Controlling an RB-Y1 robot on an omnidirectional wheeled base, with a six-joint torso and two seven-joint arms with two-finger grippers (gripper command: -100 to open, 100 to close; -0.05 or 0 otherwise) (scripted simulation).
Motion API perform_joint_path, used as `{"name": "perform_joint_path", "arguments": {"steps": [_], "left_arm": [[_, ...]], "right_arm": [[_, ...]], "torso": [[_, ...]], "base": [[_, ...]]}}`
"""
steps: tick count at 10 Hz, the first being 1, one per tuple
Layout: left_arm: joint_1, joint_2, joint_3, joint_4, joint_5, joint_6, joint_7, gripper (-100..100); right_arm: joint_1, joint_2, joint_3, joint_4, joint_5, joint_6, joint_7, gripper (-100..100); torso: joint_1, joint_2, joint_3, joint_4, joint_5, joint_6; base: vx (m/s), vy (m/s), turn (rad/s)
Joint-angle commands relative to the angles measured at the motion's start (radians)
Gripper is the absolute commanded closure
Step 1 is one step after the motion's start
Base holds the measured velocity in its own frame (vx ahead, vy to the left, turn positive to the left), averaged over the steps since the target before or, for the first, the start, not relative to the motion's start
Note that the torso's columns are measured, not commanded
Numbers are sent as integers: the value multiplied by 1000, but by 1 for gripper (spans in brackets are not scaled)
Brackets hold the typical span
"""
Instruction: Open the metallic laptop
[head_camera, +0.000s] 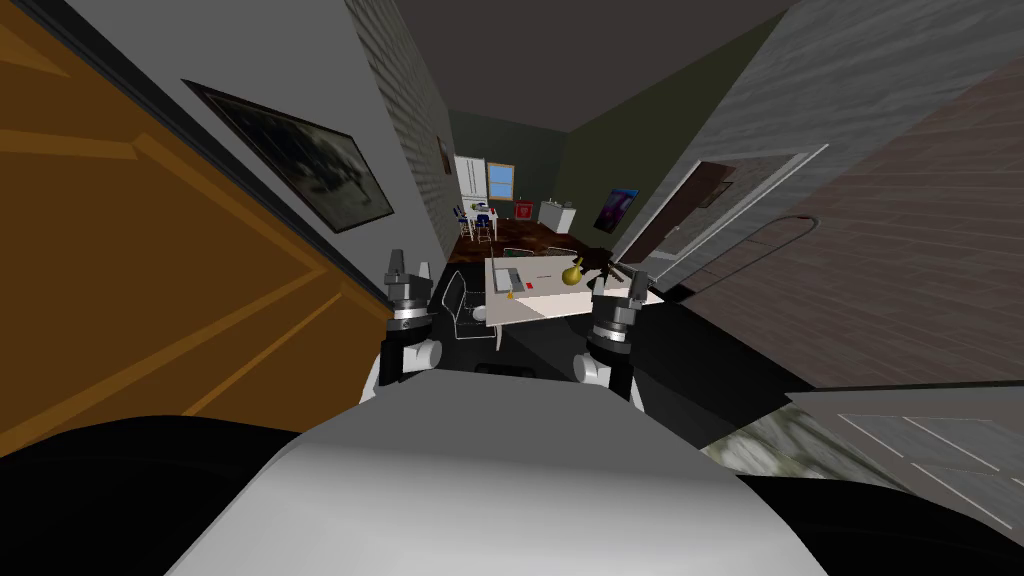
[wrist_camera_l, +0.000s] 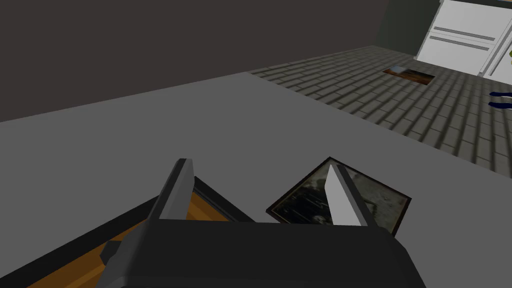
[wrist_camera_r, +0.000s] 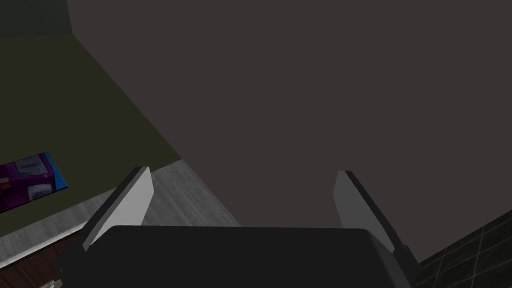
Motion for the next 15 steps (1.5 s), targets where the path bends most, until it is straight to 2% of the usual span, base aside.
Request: {"name": "perform_joint_path", "arguments": {"steps": [1, 9, 10, 12, 15], "left_arm": [[0, 0, 0, 0, 0, 0, 0, 0], [0, 0, 0, 0, 0, 0, 0, 0], [-3, 33, 4, 3, -2, 8, 0, -100], [-11, 82, 13, 11, -6, 26, -1, -100], [-29, 137, 34, 27, -15, 70, -4, -100]], "right_arm": [[0, 0, 0, 0, 0, 0, 0, 0], [0, 0, 0, 0, 0, 0, 0, 0], [0, 0, 0, 0, 0, 0, 0, 0], [0, 0, 0, 0, 0, 0, 0, 0], [0, 0, 0, 0, 0, 0, 0, 0]], "torso": [[0, 40, -82, 41, 0, 0], [0, 618, -1234, 617, 0, 0], [0, 691, -1382, 691, 0, 0], [0, 734, -1471, 734, 0, 0], [0, 738, -1476, 738, 0, 0]], "base": [[0, 0, 0], [0, 0, 0], [7, -3, -33], [5, -6, -63], [10, -9, -80]]}}
